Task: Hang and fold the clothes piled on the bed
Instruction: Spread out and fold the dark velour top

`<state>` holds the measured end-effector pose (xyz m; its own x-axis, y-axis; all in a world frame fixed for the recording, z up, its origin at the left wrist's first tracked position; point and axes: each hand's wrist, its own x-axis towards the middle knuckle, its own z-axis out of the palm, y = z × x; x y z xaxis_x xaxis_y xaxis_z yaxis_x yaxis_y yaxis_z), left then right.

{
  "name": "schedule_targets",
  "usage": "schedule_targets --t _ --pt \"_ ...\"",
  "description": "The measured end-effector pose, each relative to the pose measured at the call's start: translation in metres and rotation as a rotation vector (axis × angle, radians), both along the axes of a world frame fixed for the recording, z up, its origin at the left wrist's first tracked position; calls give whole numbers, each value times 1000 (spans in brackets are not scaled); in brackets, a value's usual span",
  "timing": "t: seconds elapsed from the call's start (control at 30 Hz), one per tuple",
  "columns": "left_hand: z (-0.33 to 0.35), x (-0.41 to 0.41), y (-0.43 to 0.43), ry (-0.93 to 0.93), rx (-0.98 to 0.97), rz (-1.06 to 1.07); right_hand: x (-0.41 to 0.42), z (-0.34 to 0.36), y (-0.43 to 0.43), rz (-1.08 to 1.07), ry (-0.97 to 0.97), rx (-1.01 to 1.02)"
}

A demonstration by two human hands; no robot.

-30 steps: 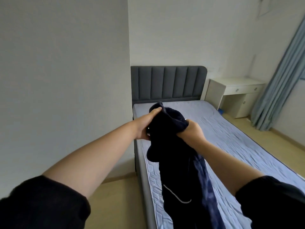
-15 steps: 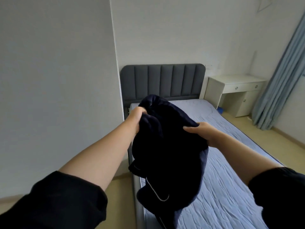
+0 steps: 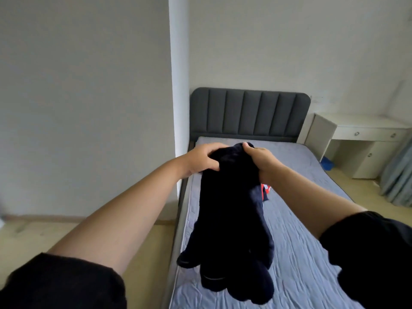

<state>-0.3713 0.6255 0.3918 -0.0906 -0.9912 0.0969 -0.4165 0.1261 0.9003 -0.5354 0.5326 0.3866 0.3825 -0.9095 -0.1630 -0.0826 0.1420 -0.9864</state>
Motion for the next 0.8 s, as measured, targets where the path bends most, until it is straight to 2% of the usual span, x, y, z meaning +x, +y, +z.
schedule_targets --t 0.13,0.2,0.27,0.33,0.47,0.5,0.57,0.63,0.73,0.8 --pt "-6 -10 20 -72 15 42 -3 -1 9 15 37 -21" --pt "-7 -13 25 -74 -67 103 0 2 17 19 27 -18" --pt "-7 -16 31 -41 -184 212 7 7 26 40 -4 -23" --pt "-1 -16 37 42 -214 303 12 15 34 60 24 -71" --pt "20 -19 42 253 -62 371 10 22 43 97 179 -259" --pt "24 -21 42 294 -21 404 9 20 43 106 148 -251" --pt "31 -26 42 357 42 483 3 18 48 122 -1 -101" --pt "36 -29 43 368 52 559 -2 16 52 204 -55 -79" --pt "42 -30 43 347 22 617 -6 11 65 386 76 -259" --pt "45 -29 45 277 14 599 -1 8 76 415 154 -335"
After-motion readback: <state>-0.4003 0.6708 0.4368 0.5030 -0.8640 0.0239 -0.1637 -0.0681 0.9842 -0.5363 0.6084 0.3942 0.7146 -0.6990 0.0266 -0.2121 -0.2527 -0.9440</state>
